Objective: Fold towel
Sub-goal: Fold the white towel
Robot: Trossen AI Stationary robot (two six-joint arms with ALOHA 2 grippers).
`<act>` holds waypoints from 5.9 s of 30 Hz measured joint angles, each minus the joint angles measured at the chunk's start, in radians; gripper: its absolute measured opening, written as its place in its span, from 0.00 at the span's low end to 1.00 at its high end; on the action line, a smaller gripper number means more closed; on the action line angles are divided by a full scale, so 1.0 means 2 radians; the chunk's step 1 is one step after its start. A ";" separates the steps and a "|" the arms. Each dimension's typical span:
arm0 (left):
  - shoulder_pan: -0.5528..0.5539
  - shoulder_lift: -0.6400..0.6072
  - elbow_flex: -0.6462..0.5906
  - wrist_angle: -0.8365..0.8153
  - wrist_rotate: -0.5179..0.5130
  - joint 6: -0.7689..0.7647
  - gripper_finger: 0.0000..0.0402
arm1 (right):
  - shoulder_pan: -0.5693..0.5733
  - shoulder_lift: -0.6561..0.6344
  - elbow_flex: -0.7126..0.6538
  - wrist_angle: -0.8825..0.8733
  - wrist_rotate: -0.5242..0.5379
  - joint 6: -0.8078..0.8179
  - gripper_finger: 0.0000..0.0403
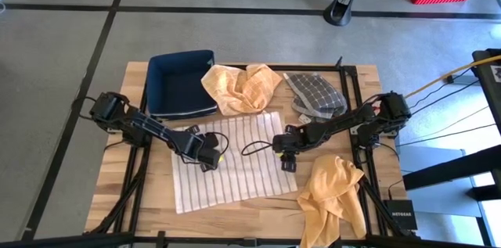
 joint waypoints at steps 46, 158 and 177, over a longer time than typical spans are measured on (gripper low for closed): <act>0.207 0.099 -0.006 0.374 -0.020 0.239 0.37 | 0.001 0.044 -0.016 0.096 0.145 0.214 0.52; -0.061 -0.102 -0.107 0.070 0.130 0.061 0.50 | 0.033 0.030 0.017 0.006 0.030 -0.091 0.60; -0.075 -0.102 -0.106 0.047 0.130 0.027 0.23 | 0.033 0.031 0.016 -0.028 0.028 -0.076 0.32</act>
